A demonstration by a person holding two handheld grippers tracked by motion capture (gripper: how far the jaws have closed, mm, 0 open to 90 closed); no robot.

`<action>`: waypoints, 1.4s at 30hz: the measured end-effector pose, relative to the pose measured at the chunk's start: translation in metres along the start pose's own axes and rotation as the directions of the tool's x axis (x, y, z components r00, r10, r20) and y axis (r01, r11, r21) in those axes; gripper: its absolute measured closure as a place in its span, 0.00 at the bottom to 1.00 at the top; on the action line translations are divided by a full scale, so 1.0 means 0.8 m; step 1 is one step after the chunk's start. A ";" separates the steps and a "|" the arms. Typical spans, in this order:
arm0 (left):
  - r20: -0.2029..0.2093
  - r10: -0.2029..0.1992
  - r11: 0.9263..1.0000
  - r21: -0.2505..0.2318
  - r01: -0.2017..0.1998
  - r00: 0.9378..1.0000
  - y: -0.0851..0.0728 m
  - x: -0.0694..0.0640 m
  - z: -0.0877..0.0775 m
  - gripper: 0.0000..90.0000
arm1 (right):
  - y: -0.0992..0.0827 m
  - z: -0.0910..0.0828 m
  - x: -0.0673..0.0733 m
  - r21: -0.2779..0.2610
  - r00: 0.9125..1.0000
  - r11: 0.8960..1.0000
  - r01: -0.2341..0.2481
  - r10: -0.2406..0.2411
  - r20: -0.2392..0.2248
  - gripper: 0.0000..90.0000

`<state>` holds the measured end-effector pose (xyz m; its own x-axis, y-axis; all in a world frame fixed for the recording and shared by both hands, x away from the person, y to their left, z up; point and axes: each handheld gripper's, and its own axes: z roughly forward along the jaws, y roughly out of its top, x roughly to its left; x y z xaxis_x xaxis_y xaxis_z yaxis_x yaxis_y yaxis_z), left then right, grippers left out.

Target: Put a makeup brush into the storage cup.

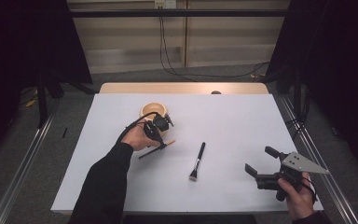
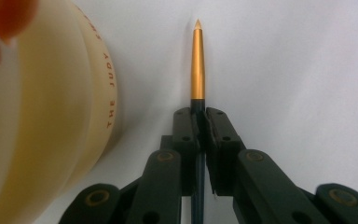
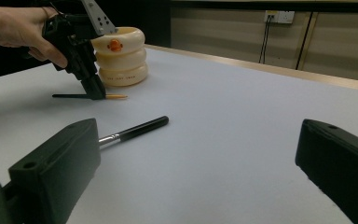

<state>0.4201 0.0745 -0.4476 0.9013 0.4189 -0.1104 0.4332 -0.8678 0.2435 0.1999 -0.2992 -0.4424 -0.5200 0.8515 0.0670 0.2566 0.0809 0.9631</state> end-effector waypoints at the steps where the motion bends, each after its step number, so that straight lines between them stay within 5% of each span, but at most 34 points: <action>1: 0.000 -0.001 1.000 0.000 0.001 1.000 0.000 0.000 -0.001 0.93 | 0.000 0.000 0.000 0.000 1.000 1.000 0.001 -0.001 0.001 0.00; 23: 0.017 -0.032 0.994 -0.101 0.033 0.999 -0.013 0.000 -0.023 0.93 | 0.000 0.001 0.000 -0.001 1.000 1.000 0.009 -0.009 0.000 0.00; 35: 0.026 -0.025 0.983 -0.180 0.029 0.999 -0.023 -0.004 -0.045 0.93 | 0.000 0.001 0.000 0.000 1.000 1.000 0.007 -0.007 0.000 0.00; 36: 0.034 -0.052 0.978 -0.199 0.058 0.998 -0.024 -0.006 -0.045 0.93 | 0.000 0.001 0.000 0.001 1.000 1.000 0.007 -0.007 0.002 0.00; 42: 0.040 -0.061 0.965 -0.252 0.069 0.997 -0.033 -0.006 -0.051 0.93 | 0.000 0.000 0.000 0.005 1.000 1.000 0.000 0.000 -0.001 0.00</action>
<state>0.4039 0.1067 -0.4140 0.8726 0.4602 -0.1637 0.4791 -0.7414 0.4700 0.2001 -0.2990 -0.4426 -0.5210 0.8509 0.0675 0.2604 0.0831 0.9619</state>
